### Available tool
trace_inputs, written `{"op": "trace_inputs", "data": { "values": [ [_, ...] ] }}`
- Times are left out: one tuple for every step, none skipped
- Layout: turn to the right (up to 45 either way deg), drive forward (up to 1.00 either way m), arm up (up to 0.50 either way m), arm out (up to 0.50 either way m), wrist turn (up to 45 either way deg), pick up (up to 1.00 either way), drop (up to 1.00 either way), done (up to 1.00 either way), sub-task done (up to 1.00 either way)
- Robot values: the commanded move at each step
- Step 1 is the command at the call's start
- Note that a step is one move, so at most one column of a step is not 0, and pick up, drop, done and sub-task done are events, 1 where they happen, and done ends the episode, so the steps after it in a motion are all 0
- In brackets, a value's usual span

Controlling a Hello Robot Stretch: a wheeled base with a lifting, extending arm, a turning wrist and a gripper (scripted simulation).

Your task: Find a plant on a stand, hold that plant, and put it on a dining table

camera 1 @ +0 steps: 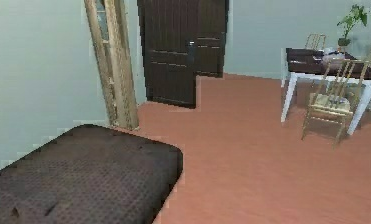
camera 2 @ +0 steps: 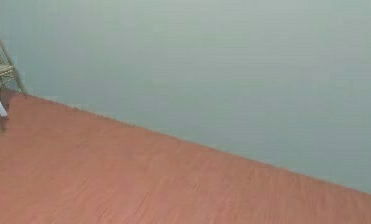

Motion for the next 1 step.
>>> {"op": "trace_inputs", "data": {
  "values": [
    [15.0, 0.00, 0.00, 0.00, 0.0, 0.00, 0.00, 0.00, 0.00]
  ]
}}
